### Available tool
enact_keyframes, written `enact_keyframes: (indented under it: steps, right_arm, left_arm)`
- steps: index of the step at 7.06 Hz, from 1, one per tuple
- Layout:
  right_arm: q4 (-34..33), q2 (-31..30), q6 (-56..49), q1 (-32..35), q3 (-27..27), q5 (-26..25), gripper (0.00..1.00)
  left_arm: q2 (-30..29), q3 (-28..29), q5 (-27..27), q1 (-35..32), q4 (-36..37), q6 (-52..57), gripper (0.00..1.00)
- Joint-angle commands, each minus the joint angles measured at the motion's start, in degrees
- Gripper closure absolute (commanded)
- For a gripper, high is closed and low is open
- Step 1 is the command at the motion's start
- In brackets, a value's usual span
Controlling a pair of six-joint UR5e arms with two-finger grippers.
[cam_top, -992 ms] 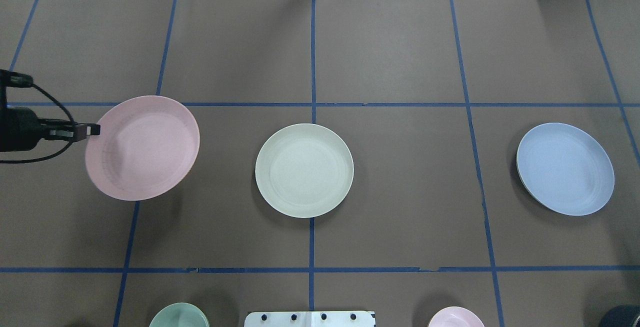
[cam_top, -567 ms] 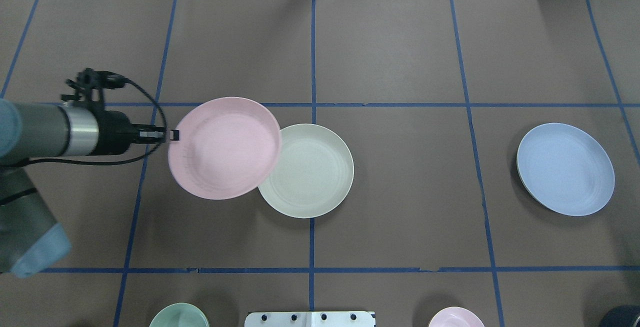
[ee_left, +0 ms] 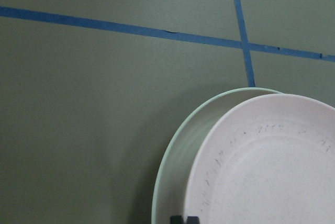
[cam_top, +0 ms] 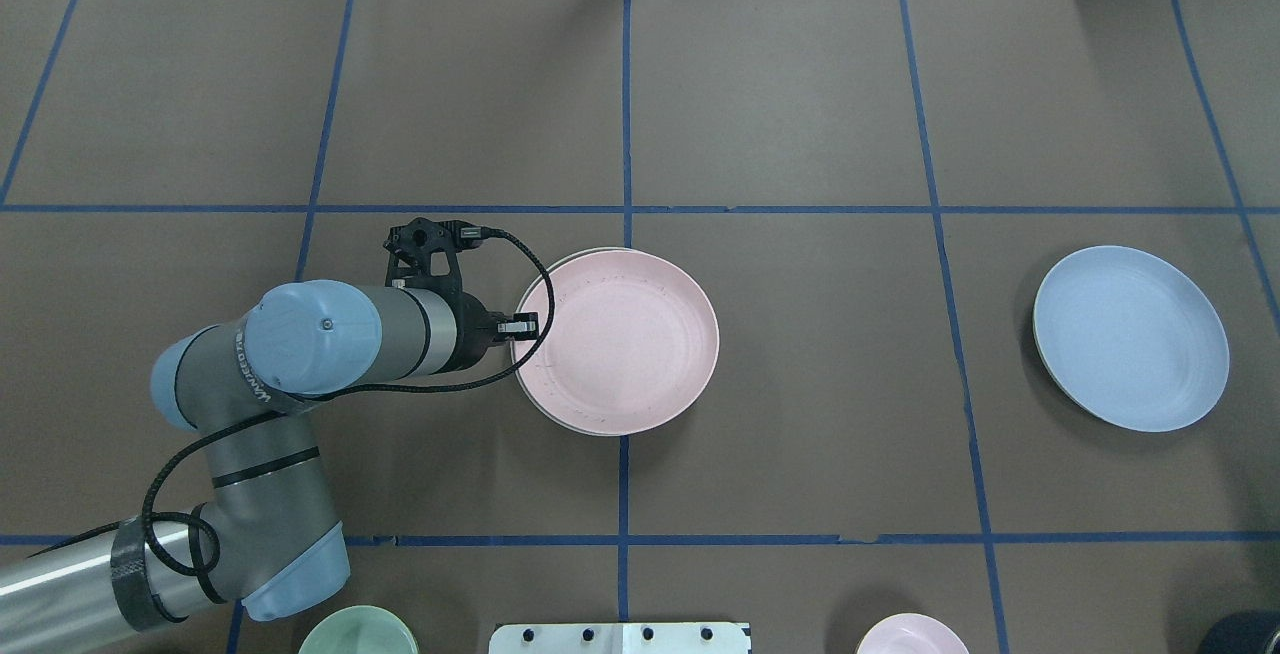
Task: Stack three plates with pink and blue
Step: 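Open the left gripper and withdraw it from the stacked plates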
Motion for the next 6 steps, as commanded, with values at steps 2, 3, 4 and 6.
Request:
enact_keyframes:
  steps: [2, 3, 4, 6]
  right_arm:
    - [0.00, 0.00, 0.42, 0.00, -0.09, -0.08, 0.00]
    - [-0.08, 0.00, 3.12, -0.61, -0.35, -0.17, 0.00]
    - [0.00, 0.09, 5.67, -2.18, -0.27, -0.61, 0.00]
    - [2.01, 0.00, 11.80, -5.34, -0.35, -3.58, 0.02]
  left_arm:
    - [0.66, -1.78, -0.41, -1.40, 0.25, 6.50, 0.00]
    - [1.45, -3.62, -2.24, -4.11, 0.78, 14.30, 0.00]
    - [3.46, -5.03, -9.92, -9.71, 2.18, 21.95, 0.00]
    - [14.41, -10.13, -17.53, -19.31, 1.58, 40.67, 0.00]
